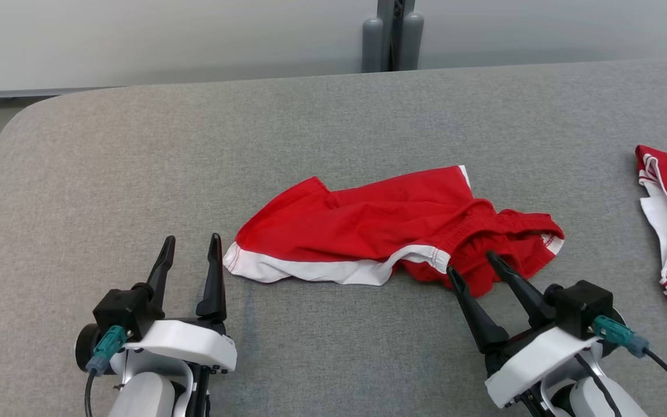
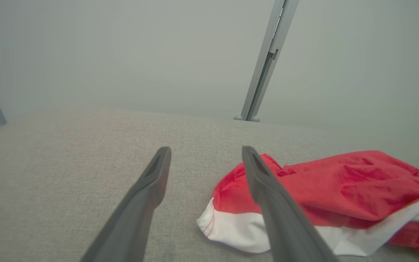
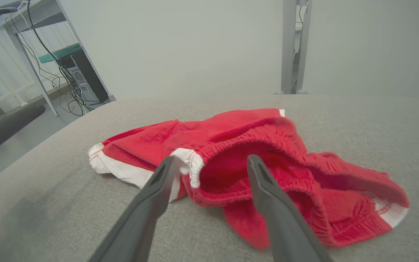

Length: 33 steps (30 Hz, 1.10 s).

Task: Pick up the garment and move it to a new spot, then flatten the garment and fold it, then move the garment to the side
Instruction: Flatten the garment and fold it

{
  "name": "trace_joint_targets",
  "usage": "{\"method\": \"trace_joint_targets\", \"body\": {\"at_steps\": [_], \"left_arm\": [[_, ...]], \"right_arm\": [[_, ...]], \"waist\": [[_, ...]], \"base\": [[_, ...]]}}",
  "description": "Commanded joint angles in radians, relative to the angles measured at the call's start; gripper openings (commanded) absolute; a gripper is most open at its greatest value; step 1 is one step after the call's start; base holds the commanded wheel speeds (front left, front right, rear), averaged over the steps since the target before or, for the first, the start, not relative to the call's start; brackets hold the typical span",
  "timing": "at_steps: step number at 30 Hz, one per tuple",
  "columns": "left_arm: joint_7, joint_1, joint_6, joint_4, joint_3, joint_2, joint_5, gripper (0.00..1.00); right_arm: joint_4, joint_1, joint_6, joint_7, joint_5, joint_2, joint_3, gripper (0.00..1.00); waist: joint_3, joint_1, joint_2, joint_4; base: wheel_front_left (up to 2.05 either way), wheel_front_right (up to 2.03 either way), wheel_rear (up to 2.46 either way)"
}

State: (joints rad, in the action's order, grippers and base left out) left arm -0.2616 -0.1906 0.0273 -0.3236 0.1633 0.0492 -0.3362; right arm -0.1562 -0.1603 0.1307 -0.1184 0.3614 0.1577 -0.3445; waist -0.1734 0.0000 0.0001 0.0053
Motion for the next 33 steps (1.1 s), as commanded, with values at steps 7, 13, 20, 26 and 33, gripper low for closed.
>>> {"method": "trace_joint_targets", "body": {"at_steps": [7, 13, 20, 26, 33], "left_arm": [[-0.004, -0.022, 0.011, 0.010, 0.025, 0.004, -0.017, 1.00], [-0.004, -0.020, 0.017, 0.014, 0.034, 0.004, -0.022, 1.00], [-0.004, -0.004, 0.018, 0.020, 0.038, 0.004, -0.027, 1.00], [-0.004, 0.008, 0.024, 0.025, 0.033, 0.004, -0.029, 1.00], [-0.004, 0.015, 0.006, -0.010, 0.038, 0.004, -0.027, 1.00]], "right_arm": [[-0.066, -0.061, 0.000, 0.031, 0.099, 0.037, -0.038, 1.00], [-0.088, -0.073, 0.000, 0.035, 0.147, 0.056, -0.047, 1.00], [-0.091, -0.066, 0.000, 0.056, 0.199, 0.073, -0.070, 0.00], [-0.083, -0.057, 0.000, 0.060, 0.221, 0.088, -0.070, 0.00], [-0.045, -0.027, 0.000, 0.074, 0.229, 0.121, -0.060, 0.00]], "waist": [[-0.017, 0.0000, -0.0001, 0.048], [-0.019, 0.0000, -0.0001, 0.079], [-0.012, 0.0000, -0.0001, 0.101], [-0.006, 0.0000, -0.0001, 0.104], [0.001, 0.0000, -0.0001, 0.086]], "base": [[0.00, 0.00, 0.00], [0.00, 0.00, 0.00], [0.00, 0.00, 0.00], [0.00, 0.00, 0.00], [0.00, 0.00, 0.00]]}}
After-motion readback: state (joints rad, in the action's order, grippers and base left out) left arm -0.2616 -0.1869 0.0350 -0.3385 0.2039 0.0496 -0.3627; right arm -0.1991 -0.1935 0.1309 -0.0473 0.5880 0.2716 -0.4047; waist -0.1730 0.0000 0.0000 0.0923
